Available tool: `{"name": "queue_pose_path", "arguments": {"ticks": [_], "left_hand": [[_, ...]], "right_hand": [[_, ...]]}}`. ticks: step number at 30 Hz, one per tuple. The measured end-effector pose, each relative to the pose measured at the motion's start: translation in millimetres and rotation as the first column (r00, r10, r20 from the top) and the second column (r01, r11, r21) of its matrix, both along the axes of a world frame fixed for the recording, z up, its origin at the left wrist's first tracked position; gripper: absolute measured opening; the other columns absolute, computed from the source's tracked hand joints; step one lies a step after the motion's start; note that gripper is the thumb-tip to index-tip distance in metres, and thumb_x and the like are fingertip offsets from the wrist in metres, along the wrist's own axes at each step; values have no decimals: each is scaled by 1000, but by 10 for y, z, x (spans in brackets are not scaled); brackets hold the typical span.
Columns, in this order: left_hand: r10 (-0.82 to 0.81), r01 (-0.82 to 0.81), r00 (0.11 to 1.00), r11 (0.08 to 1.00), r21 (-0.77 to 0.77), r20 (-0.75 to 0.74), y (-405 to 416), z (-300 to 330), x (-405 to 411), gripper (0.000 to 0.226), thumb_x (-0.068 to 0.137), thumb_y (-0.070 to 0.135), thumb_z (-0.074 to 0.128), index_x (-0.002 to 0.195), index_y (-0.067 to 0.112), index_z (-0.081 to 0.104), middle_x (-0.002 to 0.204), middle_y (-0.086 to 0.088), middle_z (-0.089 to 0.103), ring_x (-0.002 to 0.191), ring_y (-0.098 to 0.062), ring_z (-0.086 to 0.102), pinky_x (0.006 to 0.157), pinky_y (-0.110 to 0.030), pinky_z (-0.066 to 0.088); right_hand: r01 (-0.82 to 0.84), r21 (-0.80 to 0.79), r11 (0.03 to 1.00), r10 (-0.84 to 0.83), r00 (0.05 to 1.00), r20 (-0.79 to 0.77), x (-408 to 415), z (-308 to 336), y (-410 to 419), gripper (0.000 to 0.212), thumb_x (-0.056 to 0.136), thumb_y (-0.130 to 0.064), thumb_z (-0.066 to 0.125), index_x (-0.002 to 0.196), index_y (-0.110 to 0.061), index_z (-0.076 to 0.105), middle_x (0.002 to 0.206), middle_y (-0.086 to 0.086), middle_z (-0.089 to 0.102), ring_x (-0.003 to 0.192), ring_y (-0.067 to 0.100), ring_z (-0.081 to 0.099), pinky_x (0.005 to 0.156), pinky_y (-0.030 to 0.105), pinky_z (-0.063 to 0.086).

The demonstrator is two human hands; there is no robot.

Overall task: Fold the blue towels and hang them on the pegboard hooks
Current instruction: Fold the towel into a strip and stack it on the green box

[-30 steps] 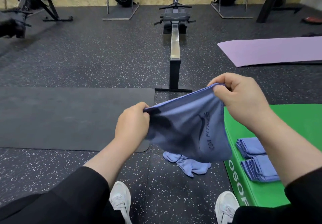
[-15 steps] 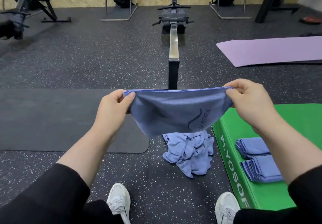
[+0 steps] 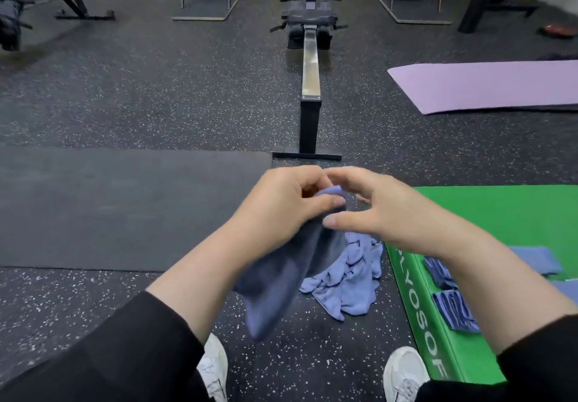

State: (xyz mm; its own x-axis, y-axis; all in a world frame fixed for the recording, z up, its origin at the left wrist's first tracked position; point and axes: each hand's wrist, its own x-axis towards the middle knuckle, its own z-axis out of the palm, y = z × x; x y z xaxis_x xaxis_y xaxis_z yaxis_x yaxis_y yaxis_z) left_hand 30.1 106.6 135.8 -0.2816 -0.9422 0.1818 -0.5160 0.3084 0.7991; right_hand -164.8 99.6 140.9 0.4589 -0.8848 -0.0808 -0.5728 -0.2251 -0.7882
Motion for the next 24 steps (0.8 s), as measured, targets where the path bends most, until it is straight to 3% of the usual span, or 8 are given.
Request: {"name": "queue_pose_path", "arguments": {"ticks": [3,5,8,11,15,17,21,24], "left_hand": [[31,-30,997,999,22,-64,-75,-36,-18,24,86,29,78,74,20,60,60,4,61,55,-2,43,55,-21,35],[73,-61,980,995,73,-184,-106,-47,38,23,91,34,73,80,19,59,61,-3,59,58,-9,43,56,-28,35],[28,62,959,950,305,-283,-108,-117,216,19,92,36,71,99,20,62,74,-5,66,67,-12,53,61,-31,40],[-112,117,993,907,405,-35,-90,-310,393,26,84,39,75,96,18,68,93,-8,72,78,-9,59,74,-38,48],[-22,-55,985,899,434,171,-112,-408,570,34,86,36,75,82,5,62,66,-3,55,60,-13,45,56,-26,34],[29,-146,960,902,407,280,-139,-402,682,37,87,34,74,76,3,58,60,2,46,55,-12,37,52,-28,30],[139,-272,919,901,337,370,-183,-420,887,37,91,36,69,72,9,52,58,7,39,54,-12,32,49,-26,24],[225,-344,872,914,217,435,-221,-429,960,25,97,31,62,77,18,54,64,7,49,60,-14,41,51,-26,27]], "right_hand": [[-38,13,999,37,998,51,186,-63,-88,25,79,-35,77,98,-19,73,88,-1,73,82,0,56,80,39,49],[-29,-8,1000,29,998,53,225,-60,-146,47,77,-53,68,88,-8,69,74,3,61,74,8,47,71,48,47],[14,-41,999,-7,985,174,238,-23,-199,29,94,-38,66,94,-10,74,79,2,69,75,5,51,68,37,47],[169,-81,982,-139,947,291,168,-35,-257,20,101,-26,59,91,-14,72,82,4,73,73,5,55,69,34,46],[331,-161,930,-282,922,266,15,-95,-428,35,92,-42,54,93,-7,60,88,24,61,74,17,50,75,56,49],[406,-151,901,-346,885,313,-75,-128,-510,36,92,-40,53,94,-5,58,85,27,58,73,19,46,71,57,46],[501,-135,855,-436,835,335,-253,-221,-608,25,93,-35,52,93,-12,63,77,4,57,74,14,45,70,39,38],[549,-143,823,-495,818,292,-360,-272,-642,18,96,-25,54,88,-14,66,74,-5,57,71,10,45,69,34,37]]}}
